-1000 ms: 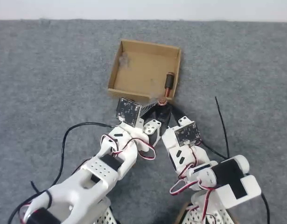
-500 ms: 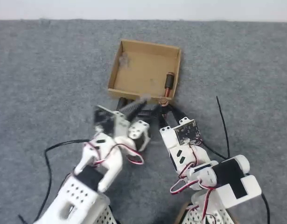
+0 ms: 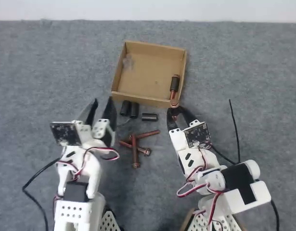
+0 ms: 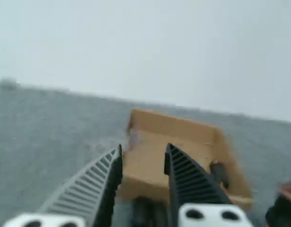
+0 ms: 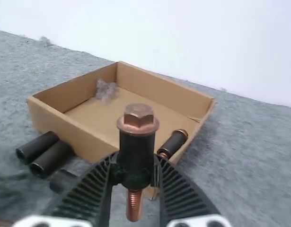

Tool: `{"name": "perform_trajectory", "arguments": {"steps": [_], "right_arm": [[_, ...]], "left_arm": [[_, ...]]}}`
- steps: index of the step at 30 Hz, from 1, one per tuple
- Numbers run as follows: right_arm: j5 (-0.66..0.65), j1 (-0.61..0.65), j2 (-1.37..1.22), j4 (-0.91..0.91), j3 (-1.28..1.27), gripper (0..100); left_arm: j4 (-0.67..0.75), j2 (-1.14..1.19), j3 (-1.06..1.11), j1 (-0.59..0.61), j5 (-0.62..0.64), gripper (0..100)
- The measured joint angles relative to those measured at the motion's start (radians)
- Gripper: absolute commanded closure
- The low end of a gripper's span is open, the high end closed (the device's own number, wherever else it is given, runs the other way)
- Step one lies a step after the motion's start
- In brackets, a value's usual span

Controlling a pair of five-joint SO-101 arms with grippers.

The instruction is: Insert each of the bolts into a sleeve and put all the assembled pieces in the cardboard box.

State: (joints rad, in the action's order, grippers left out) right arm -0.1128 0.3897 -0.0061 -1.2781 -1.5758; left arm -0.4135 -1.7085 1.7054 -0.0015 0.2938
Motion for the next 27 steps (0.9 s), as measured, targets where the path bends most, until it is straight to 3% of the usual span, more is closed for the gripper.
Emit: {"name": "perform_trajectory", "arguments": {"steps": [9,15,27], "right_arm": [[0.0,-0.008,0.0,0.015,0.0,99.2],[0.0,-0.015,0.0,0.175,0.021,99.2],[-0.002,-0.183,0.083,0.285,0.135,99.2]], "left_arm": [[-0.354,-0.032,0.0,0.218,0.0,86],[-0.376,-0.034,0.0,0.216,0.0,86],[-0.423,-0.037,0.0,0.21,-0.063,86]]}}
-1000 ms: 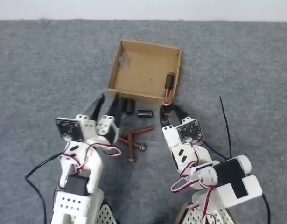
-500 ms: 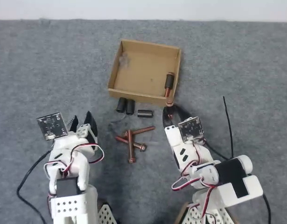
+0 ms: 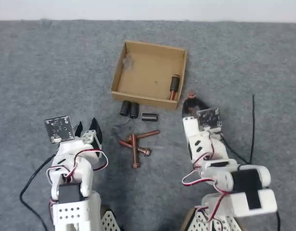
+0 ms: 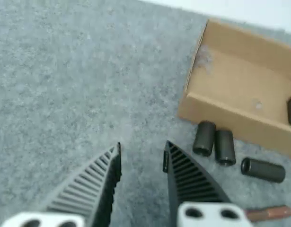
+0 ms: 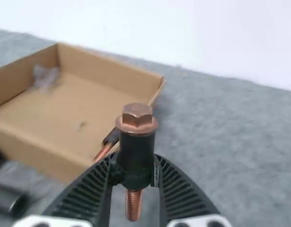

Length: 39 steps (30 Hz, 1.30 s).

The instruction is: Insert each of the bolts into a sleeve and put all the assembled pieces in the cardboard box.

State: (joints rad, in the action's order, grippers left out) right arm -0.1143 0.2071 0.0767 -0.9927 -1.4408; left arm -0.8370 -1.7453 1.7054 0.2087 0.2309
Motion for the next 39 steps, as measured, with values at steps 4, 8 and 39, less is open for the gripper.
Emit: {"name": "perform_trajectory", "arguments": {"steps": [4,8,39], "right_arm": [[0.0,-0.029,0.106,0.213,0.101,99.2],[0.0,-0.031,0.227,0.483,0.244,99.2],[0.0,0.143,-0.443,1.597,1.534,99.0]], "left_arm": [[-0.018,0.0,0.0,-0.029,-0.011,86],[-0.018,0.0,0.0,-0.026,-0.012,86],[-0.018,0.0,0.0,-0.035,-0.015,99]]}}
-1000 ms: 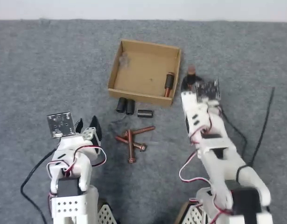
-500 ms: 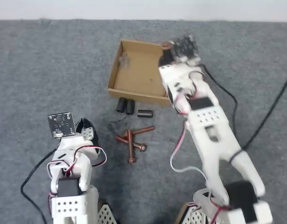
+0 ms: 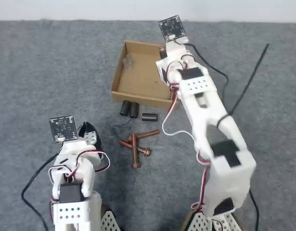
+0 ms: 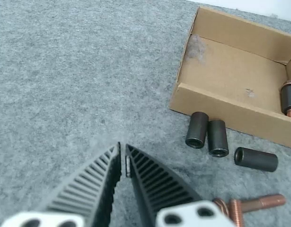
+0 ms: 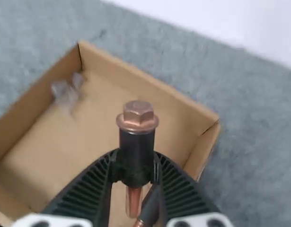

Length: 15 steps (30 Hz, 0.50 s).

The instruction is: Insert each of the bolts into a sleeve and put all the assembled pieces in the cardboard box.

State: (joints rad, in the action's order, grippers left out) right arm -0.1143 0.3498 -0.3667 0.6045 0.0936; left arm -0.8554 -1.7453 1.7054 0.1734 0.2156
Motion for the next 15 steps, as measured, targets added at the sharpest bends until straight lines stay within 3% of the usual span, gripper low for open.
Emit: {"name": "perform_trajectory", "arguments": {"steps": [7,15], "right_arm": [[0.141,-0.003,-0.212,0.146,0.209,98.9],[0.17,0.002,-0.405,0.325,0.414,98.7]], "left_arm": [[0.0,0.0,0.0,-0.034,-0.003,99],[0.0,0.0,0.0,-0.038,-0.003,99]]}}
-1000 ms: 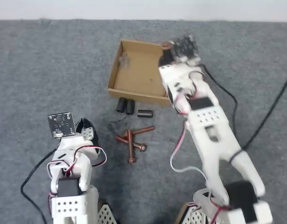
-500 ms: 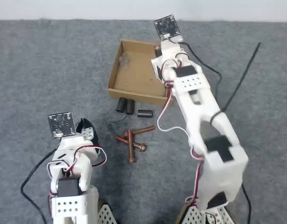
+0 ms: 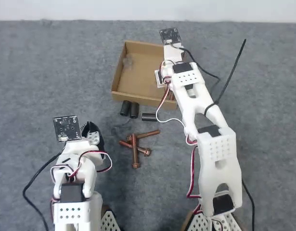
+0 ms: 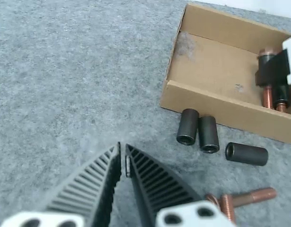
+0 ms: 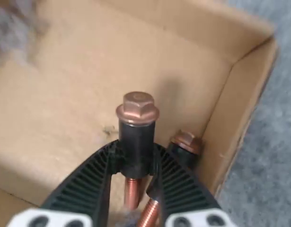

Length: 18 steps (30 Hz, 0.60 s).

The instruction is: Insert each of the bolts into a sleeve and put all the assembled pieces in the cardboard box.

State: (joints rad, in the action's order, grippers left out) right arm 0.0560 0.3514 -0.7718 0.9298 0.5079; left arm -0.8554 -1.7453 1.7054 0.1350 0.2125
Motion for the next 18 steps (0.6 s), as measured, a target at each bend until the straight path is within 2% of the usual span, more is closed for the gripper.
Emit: {"name": "perform_trajectory", "arguments": {"steps": [8,18], "right_arm": [[0.0,0.002,-0.051,0.152,0.141,86.2],[0.002,-0.005,-0.041,0.388,0.316,97.5]], "left_arm": [[0.0,0.0,0.0,-0.002,0.0,99],[0.0,0.0,0.0,-0.002,0.0,99]]}}
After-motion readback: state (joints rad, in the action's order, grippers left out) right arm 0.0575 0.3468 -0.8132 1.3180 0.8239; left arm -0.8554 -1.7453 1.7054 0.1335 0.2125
